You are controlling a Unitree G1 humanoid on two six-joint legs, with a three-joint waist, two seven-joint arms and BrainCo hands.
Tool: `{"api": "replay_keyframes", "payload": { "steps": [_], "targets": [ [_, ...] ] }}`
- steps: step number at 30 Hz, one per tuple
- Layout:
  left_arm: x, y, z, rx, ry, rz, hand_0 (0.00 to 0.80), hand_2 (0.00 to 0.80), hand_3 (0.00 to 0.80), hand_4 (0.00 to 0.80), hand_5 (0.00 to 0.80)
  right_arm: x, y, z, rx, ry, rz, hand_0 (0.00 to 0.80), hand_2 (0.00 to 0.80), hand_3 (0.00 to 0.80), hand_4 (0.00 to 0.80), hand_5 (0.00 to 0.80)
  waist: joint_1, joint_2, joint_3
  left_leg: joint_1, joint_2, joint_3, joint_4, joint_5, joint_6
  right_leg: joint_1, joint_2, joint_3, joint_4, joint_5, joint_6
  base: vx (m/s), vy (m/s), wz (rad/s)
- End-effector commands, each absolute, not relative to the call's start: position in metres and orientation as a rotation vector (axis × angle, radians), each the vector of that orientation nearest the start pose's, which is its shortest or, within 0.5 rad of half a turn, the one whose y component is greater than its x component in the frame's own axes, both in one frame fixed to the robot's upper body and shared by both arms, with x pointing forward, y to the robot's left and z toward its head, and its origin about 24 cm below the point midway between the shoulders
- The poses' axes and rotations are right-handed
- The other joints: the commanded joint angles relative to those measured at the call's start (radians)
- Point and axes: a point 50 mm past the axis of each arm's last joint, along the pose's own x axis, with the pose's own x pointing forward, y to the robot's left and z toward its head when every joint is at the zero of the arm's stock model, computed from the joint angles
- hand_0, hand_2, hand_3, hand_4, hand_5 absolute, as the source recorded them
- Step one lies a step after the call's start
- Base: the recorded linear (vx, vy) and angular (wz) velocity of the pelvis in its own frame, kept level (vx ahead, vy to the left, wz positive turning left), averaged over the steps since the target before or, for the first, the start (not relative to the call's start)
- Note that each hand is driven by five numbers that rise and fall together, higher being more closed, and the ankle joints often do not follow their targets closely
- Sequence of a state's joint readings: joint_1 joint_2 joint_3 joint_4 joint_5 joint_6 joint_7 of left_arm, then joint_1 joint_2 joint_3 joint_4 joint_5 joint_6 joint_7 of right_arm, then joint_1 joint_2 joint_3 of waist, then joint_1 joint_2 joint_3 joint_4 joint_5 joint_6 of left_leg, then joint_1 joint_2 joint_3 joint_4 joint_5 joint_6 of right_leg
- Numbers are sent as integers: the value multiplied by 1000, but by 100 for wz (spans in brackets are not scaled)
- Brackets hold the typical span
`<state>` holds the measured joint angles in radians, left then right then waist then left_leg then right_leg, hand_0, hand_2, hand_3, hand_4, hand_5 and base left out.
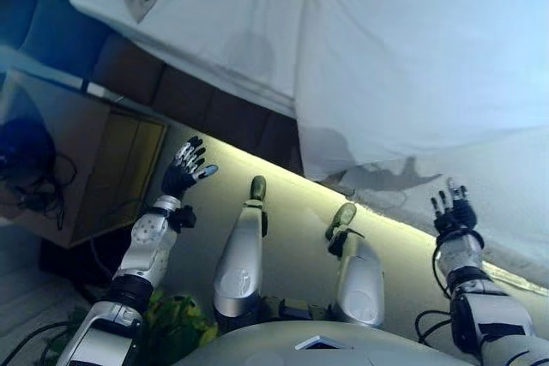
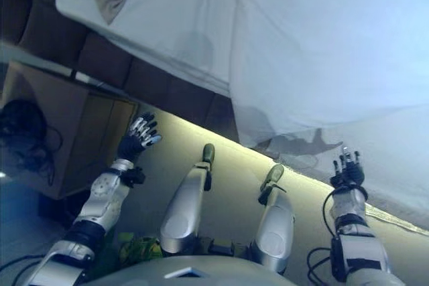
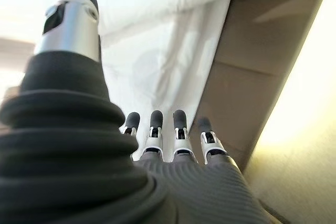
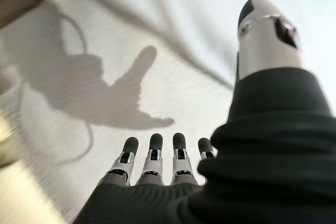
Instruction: Make the bed neatly
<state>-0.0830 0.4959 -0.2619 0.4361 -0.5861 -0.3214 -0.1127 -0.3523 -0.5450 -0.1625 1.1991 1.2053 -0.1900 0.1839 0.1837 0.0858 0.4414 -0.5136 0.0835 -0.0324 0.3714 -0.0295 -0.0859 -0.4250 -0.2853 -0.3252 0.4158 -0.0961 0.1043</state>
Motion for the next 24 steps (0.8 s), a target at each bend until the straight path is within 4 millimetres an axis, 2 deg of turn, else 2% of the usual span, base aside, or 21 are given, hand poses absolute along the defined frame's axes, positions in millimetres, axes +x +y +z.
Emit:
{"api": "replay_keyframes", "payload": {
  "steps": [1, 6, 9, 16, 24],
  "targets": [
    [254, 219, 25, -77, 6, -196, 0, 0, 0, 0, 0, 219, -393, -15, 796, 79, -762, 0, 0, 0, 0, 0, 18, 15, -23, -106, 51, -36, 60, 11, -42, -16, -84, 39, -37, 55, 75, 33, 33, 20],
    [256, 218, 35, -96, -28, -225, 0, 0, 0, 0, 0, 228, -405, 3, 853, 17, -766, 0, 0, 0, 0, 0, 33, 38, -10, -134, 25, -35, 82, 1, -32, -67, -104, 55, -3, 59, 78, -17, 36, 12],
    [257, 218, 39, -102, -46, -230, 0, 0, 0, 0, 0, 227, -412, 9, 879, 10, -790, 0, 0, 0, 0, 0, 37, 47, -4, -145, 18, -31, 79, 3, -28, -91, -112, 59, 3, 64, 84, -28, 32, 5],
    [263, 201, 49, -141, -86, -271, 0, 0, 0, 0, 0, 225, -424, 22, 893, -38, -787, 0, 0, 0, 0, 0, 38, 87, 9, -144, -16, -13, 36, 30, -14, -123, -133, 68, -2, 85, 96, -8, 82, 7],
    [262, 195, 49, -169, -74, -290, 0, 0, 0, 0, 0, 238, -430, 45, 847, -77, -725, 0, 0, 0, 0, 0, 58, 99, 3, -111, -41, -8, -21, 55, -7, -81, -143, 43, -49, 102, 102, 49, 72, 8]
  ]
}}
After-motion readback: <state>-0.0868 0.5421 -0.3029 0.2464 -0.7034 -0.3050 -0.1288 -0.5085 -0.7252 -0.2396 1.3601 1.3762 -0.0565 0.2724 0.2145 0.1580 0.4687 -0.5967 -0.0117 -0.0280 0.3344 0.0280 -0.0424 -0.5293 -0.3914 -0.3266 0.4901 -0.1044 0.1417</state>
